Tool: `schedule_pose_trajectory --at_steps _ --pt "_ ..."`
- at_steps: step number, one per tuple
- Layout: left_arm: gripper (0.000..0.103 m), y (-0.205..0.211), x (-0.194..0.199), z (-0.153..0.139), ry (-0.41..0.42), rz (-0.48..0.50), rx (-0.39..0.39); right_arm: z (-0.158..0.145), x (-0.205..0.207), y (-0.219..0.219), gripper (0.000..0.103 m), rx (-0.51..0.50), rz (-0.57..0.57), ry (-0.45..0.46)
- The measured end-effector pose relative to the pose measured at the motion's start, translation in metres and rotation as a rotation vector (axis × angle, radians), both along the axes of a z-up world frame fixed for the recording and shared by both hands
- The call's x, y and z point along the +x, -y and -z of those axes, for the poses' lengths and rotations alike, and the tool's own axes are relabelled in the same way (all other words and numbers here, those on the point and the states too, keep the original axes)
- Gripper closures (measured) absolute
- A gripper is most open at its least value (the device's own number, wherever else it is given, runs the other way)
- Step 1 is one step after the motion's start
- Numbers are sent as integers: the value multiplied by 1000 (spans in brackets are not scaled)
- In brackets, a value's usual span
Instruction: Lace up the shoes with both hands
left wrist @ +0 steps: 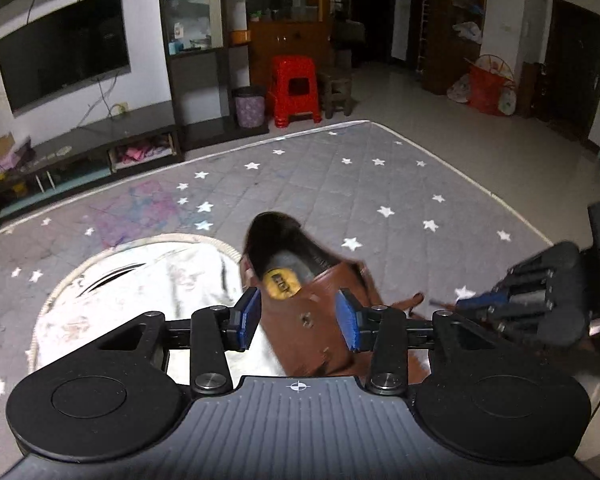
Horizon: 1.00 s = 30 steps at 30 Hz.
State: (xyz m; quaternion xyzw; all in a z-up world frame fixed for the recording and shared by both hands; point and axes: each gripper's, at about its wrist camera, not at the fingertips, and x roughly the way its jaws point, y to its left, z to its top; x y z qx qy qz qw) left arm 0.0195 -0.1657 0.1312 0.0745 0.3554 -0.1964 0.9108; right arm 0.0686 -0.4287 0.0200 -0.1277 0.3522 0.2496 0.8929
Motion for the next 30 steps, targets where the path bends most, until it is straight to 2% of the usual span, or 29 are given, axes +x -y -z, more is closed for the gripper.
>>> schedule_pose_trajectory --at_steps 7,11,14,20,27,30 --pt "59 4 27 10 -78 -20 4 -11 -18 -14 102 -103 -100 138" --pt "63 -5 35 16 -114 -31 -9 -33 -28 -22 102 -136 -179 221" --pt "67 -17 34 15 -127 -22 -65 -54 -33 -33 102 -164 -264 282" --pt "73 -44 32 18 -133 -9 -169 -77 -36 -59 102 -197 -407 363" --pt "73 -74 34 31 -154 -12 -332 -79 -32 -91 102 -260 -555 426" --pt "73 -77 35 33 -155 -1 -349 -76 -26 -105 102 -294 -609 449"
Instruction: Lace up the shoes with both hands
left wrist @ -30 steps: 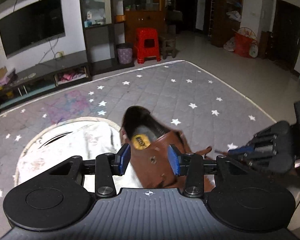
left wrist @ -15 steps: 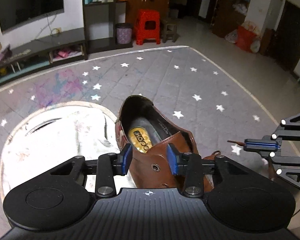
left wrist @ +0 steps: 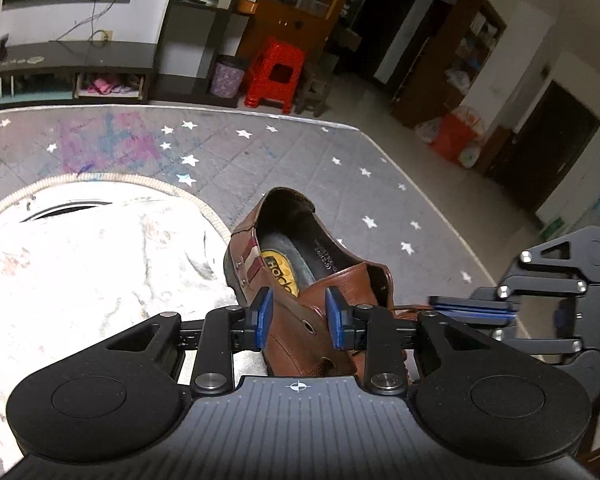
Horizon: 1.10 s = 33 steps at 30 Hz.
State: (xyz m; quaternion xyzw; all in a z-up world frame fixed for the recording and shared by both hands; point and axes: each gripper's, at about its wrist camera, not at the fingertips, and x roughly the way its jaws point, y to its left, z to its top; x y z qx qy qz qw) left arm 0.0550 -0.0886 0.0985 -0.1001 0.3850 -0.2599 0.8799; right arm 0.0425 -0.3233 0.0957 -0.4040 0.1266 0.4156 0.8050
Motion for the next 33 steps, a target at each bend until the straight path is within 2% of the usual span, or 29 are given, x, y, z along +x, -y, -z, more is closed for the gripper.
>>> schedule_pose_trajectory --at_steps 6,13,28,31,33 --pt "72 1 -1 1 6 16 -12 11 9 -18 102 -80 -58 25" --pt "71 -3 1 4 6 21 -22 19 11 -28 102 -129 -94 45" --pt "67 -7 -1 -1 41 70 -25 24 15 -41 102 -140 -118 46" --pt "67 -8 -6 -8 78 100 9 24 16 -40 102 -134 -115 48" --pt "67 -5 -11 -12 112 140 68 25 16 -40 102 -135 -113 51"
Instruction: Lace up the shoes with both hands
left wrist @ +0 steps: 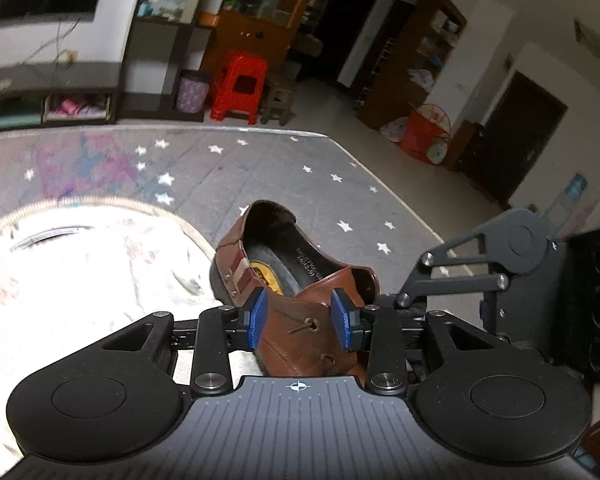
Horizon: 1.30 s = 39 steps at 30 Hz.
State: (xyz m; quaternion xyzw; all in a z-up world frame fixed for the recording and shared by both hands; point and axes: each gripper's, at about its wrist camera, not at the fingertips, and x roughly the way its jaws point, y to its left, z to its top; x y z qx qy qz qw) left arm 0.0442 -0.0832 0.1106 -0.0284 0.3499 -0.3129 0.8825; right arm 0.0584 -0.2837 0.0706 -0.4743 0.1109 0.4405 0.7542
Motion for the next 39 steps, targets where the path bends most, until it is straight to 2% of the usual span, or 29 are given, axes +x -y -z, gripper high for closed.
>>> schedule_pose_trajectory --at_steps 7,10,12,17,22,27,32,35,39 --pt "67 31 -11 3 106 154 270 0 -1 -1 102 -2 -2 5" --pt "76 42 -11 7 150 200 341 0 -1 -2 102 -10 -6 13" --pt "87 48 -13 12 177 231 387 0 -1 -2 102 -16 -6 17" --pt "98 54 -18 21 221 252 445 0 -2 -1 102 -16 -4 19" --pt "99 56 -27 27 240 171 466 -1 -4 0 101 -7 11 26" --pt "100 48 -37 20 267 57 507 -11 -17 4 101 16 50 62" --pt "100 30 -53 7 290 -33 510 -14 -35 12 101 22 76 77" --pt "100 10 -61 5 271 -116 512 -12 -47 17 101 18 86 81" --pt "100 -9 -65 9 226 -173 503 -9 -62 22 101 21 94 77"
